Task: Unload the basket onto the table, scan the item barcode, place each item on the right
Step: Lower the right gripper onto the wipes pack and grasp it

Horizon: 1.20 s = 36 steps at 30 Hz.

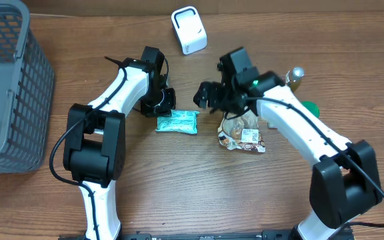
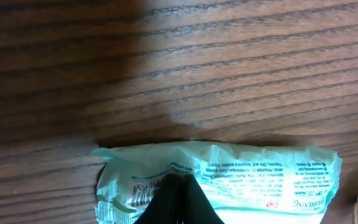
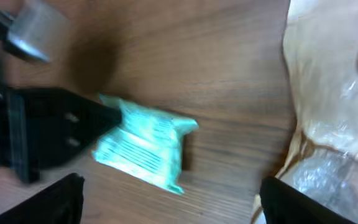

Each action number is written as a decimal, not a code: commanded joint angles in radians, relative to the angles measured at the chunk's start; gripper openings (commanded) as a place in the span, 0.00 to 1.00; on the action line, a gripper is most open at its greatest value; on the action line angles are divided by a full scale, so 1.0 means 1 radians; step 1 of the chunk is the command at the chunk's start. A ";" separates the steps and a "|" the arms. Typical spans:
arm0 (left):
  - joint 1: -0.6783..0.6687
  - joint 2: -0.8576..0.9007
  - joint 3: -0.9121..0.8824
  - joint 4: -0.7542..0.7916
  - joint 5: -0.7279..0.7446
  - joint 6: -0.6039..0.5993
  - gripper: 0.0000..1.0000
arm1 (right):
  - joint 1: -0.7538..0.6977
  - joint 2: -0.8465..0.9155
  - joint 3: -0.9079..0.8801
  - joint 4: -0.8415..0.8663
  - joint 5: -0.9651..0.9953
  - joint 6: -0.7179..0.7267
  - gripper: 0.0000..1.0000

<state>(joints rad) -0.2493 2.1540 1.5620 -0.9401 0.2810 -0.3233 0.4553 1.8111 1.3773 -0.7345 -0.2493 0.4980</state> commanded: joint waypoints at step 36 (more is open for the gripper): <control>-0.006 0.037 -0.041 -0.010 -0.060 -0.010 0.09 | 0.045 0.229 -0.345 0.713 -0.381 0.235 0.36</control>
<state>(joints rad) -0.2493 2.1525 1.5581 -0.9413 0.2836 -0.3233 0.4934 2.0117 1.0401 -0.0330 -0.6140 0.7280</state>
